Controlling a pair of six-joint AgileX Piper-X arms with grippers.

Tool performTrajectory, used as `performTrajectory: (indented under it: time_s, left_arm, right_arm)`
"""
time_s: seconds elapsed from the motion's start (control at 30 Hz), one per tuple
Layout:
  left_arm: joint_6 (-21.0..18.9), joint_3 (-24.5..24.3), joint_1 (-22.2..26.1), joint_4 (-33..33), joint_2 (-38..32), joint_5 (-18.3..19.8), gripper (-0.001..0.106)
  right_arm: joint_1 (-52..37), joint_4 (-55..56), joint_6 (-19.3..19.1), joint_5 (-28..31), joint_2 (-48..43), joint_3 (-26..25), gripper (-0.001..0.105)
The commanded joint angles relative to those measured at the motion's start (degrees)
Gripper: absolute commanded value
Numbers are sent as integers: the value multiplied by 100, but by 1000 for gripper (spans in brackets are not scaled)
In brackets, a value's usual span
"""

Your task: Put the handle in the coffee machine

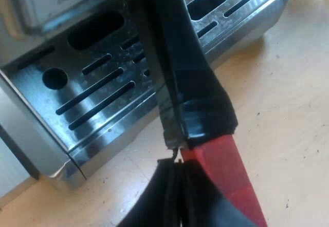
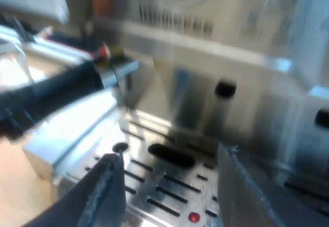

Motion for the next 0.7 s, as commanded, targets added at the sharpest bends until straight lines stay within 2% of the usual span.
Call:
performTrajectory:
  time_s: [0.03, 0.3, 0.37, 0.57, 0.7]
  left_arm:
    - [-214, 9, -189, 33, -53, 39, 0]
    - [-755, 9, -716, 70, -83, -363, 0]
    - [-1116, 9, -716, 72, -83, -323, 0]
    - [-1211, 9, -842, -50, -42, -204, 0]
    - [-1211, 9, -1281, -68, 67, -193, 0]
  right_arm:
    - [-17, 139, -30, -141, -230, -8, 45]
    - [-17, 402, -41, -151, -537, -8, 45]
    - [-17, 610, -41, -151, -620, -8, 45]
    - [-17, 643, -41, -151, -620, -8, 45]
    - [5, 643, -41, -151, -620, -8, 45]
